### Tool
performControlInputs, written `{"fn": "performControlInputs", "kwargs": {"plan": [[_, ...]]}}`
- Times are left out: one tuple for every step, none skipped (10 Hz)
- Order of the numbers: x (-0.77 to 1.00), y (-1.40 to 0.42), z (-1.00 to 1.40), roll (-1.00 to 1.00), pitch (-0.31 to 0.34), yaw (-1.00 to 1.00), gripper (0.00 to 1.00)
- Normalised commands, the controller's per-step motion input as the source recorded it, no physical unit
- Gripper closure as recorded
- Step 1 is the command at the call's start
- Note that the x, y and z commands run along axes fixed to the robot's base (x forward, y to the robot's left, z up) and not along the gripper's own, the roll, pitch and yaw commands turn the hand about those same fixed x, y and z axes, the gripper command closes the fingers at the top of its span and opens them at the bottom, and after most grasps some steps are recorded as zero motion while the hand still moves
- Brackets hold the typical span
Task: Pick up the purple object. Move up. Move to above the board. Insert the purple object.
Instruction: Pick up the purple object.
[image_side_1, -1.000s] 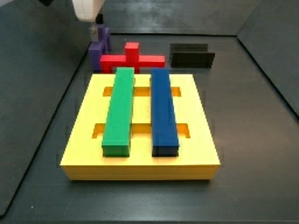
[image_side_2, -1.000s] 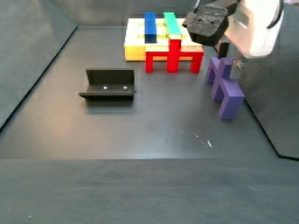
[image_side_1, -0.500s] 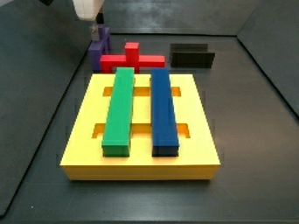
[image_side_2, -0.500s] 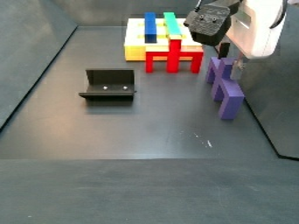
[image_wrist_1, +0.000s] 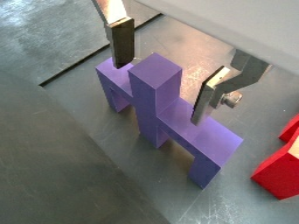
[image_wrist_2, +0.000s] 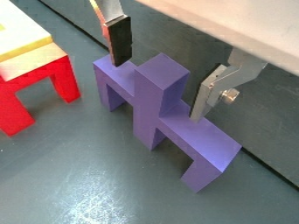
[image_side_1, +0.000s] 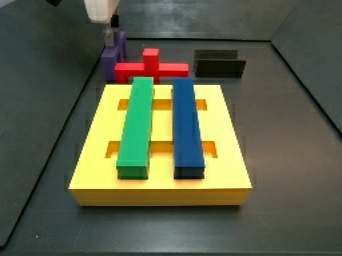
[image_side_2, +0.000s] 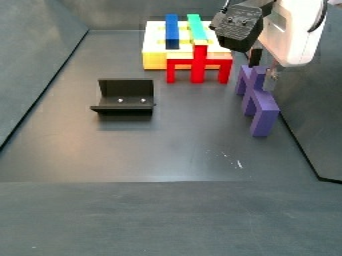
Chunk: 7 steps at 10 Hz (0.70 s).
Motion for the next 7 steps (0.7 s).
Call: {"fn": "performControlInputs", "kwargs": {"plan": [[0.03, 0.01, -0.05, -0.03, 0.0, 0.0, 0.0], [0.03, 0.0, -0.06, -0.02, 0.0, 0.0, 0.0], [0.01, 0.0, -0.05, 0.0, 0.0, 0.0, 0.0], [-0.02, 0.0, 0.0, 0.0, 0.0, 0.0, 0.0], [-0.02, 0.0, 0.0, 0.0, 0.0, 0.0, 0.0], [0.0, 0.0, 0.0, 0.0, 0.0, 0.0, 1.0], [0.0, 0.0, 0.0, 0.0, 0.0, 0.0, 1.0]]}}
